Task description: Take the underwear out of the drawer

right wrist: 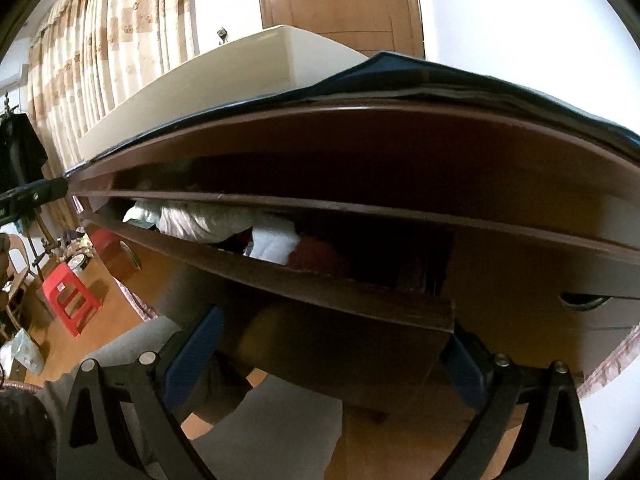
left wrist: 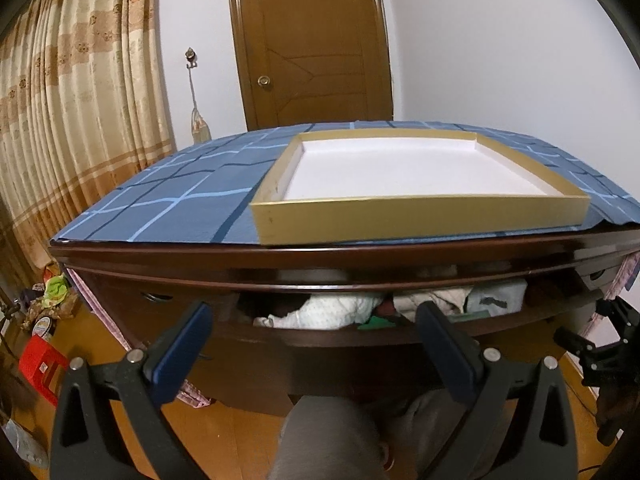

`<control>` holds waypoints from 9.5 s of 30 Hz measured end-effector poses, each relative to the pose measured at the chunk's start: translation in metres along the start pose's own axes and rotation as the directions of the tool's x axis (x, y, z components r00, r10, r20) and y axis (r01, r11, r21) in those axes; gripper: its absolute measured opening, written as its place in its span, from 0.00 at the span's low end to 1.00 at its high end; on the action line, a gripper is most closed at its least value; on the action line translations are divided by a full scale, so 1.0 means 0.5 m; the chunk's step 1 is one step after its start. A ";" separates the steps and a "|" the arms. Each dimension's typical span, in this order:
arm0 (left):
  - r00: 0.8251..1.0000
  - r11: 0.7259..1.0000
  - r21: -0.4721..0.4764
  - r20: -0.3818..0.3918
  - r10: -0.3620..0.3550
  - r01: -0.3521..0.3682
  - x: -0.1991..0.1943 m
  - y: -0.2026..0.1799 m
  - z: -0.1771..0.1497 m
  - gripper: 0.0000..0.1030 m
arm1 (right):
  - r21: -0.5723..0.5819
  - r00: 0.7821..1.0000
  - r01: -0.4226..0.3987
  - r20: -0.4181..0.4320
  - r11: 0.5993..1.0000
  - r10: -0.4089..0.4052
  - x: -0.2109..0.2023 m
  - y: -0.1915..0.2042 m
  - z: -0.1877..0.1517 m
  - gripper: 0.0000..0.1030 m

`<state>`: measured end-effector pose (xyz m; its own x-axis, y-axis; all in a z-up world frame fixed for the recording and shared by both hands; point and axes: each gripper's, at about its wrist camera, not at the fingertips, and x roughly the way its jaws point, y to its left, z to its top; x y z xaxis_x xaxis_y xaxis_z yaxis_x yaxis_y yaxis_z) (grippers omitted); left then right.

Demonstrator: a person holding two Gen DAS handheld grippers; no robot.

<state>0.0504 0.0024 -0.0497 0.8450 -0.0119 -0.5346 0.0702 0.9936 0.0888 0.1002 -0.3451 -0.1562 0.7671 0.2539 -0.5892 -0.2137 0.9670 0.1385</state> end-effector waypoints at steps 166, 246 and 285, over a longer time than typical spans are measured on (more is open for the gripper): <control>0.932 0.985 0.087 -0.345 -0.111 0.150 0.001 0.019 -0.113 0.82 | 0.093 0.970 -0.061 -0.228 0.994 0.080 -0.154 0.009 -0.116 0.99; 0.845 0.945 0.166 -0.510 -0.161 0.281 0.156 -0.031 -0.061 0.31 | 0.423 0.942 -0.016 -0.297 0.906 0.155 0.143 0.139 0.105 0.54; 0.938 0.968 0.180 -0.329 -0.110 0.177 0.054 -0.002 0.005 0.28 | 0.169 0.984 0.048 -0.178 0.984 -0.017 0.059 0.189 0.125 0.41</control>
<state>0.0743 0.0007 -0.0622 0.6104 -0.0834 -0.7877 0.3123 0.9392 0.1425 0.1407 -0.2452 -0.1108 0.6505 0.2299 -0.7239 -0.0716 0.9674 0.2428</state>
